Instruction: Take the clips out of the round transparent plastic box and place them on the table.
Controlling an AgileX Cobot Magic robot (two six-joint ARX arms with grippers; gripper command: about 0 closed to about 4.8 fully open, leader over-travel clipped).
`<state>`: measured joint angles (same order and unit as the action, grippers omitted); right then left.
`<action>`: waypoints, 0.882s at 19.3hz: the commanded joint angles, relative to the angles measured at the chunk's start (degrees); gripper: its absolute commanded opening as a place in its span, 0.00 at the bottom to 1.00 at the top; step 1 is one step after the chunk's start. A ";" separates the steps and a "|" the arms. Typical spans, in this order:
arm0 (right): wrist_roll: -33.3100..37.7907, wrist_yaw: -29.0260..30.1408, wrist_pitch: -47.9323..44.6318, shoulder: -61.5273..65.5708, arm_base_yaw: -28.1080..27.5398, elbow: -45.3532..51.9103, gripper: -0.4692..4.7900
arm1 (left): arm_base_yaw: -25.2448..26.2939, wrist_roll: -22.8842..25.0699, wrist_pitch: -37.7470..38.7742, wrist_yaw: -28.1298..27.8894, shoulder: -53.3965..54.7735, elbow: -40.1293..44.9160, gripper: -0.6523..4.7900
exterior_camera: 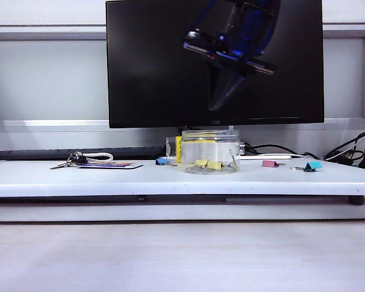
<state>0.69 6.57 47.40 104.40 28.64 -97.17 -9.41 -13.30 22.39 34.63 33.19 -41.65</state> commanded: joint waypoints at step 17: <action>-11.96 5.33 -2.82 7.54 -0.28 -2.54 0.42 | -27.63 20.37 4.09 -23.91 34.16 -14.53 0.52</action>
<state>-9.19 11.81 44.16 111.94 28.34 -98.94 -36.67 6.85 27.09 10.79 67.37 -55.92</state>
